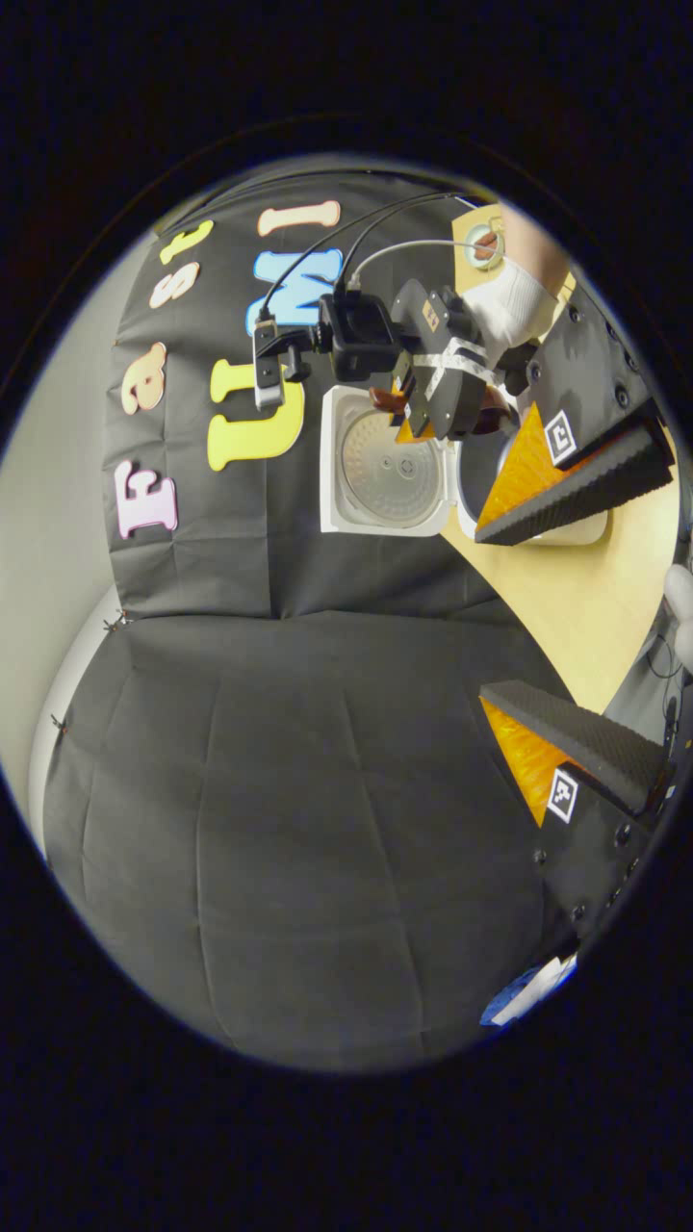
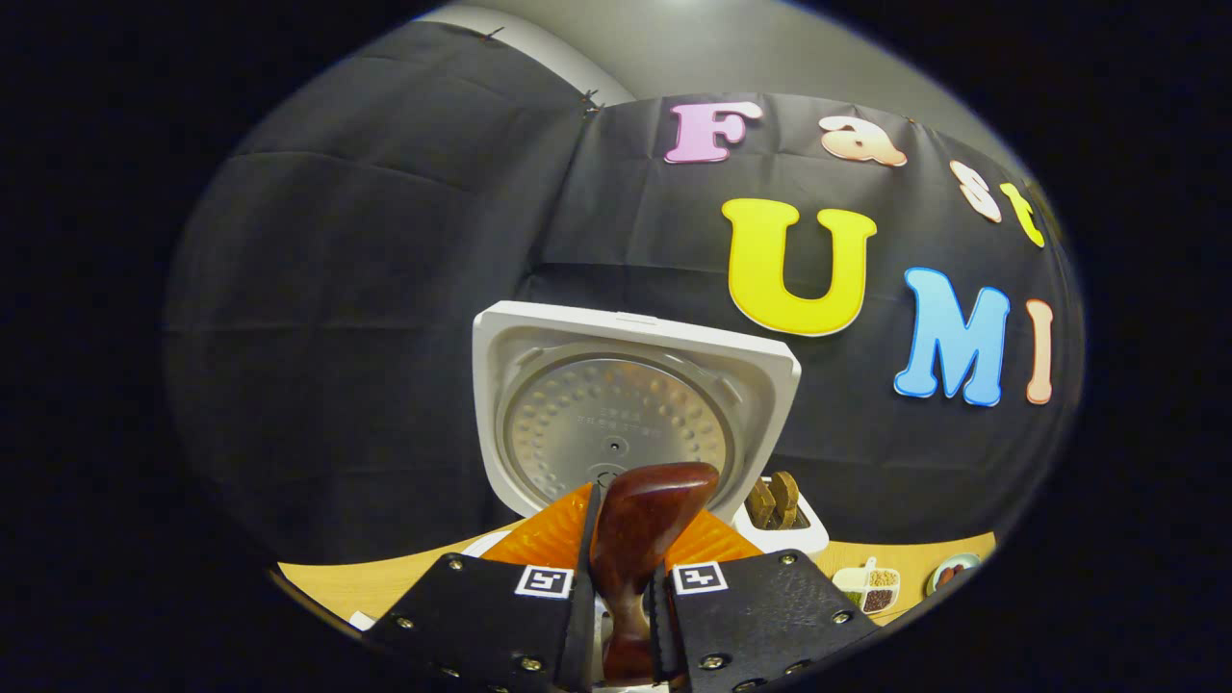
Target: Close the left gripper, press the button to open the rice cooker; take a wooden spoon from the chopstick holder with the right hand, scoop a spoonful of rice and pour it into the rice cooker, then put the wooden spoon back into the chopstick holder.
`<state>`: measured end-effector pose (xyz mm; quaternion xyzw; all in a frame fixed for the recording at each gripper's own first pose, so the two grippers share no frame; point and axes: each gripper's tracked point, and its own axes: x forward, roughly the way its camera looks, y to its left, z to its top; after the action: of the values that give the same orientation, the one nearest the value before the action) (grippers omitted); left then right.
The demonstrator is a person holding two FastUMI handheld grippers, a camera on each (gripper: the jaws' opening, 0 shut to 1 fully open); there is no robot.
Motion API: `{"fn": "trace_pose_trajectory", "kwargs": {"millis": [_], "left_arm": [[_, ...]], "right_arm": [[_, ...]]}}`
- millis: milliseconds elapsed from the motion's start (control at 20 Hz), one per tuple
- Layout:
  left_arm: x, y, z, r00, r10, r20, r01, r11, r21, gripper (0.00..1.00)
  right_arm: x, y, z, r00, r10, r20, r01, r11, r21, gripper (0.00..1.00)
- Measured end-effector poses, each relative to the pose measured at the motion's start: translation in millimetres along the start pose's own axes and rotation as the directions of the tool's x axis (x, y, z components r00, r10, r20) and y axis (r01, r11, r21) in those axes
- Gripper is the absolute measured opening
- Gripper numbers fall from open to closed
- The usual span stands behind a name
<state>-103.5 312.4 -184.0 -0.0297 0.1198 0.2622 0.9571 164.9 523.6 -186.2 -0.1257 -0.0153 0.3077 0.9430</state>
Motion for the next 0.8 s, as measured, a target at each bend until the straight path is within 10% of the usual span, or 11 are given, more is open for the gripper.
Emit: {"fn": "trace_pose_trajectory", "kwargs": {"millis": [300, 550, 800], "left_arm": [[-2, -3, 3, 1.000, -0.001, 0.006, 0.001, 1.000, 0.012, 0.97], [-1, -5, 1, 1.000, -0.008, 0.001, 0.008, 1.000, 0.009, 0.97], [3, -13, 7, 1.000, -0.028, 0.011, 0.028, 0.999, 0.017, 0.97]], "right_arm": [[-4, 8, 2, 0.999, 0.037, 0.016, -0.035, 0.992, -0.120, 0.23], [-1, -2, 0, 0.997, 0.073, -0.033, -0.068, 0.991, 0.113, 0.24], [-4, -36, 16, 0.993, 0.113, -0.042, -0.064, 0.790, 0.610, 0.24]]}}
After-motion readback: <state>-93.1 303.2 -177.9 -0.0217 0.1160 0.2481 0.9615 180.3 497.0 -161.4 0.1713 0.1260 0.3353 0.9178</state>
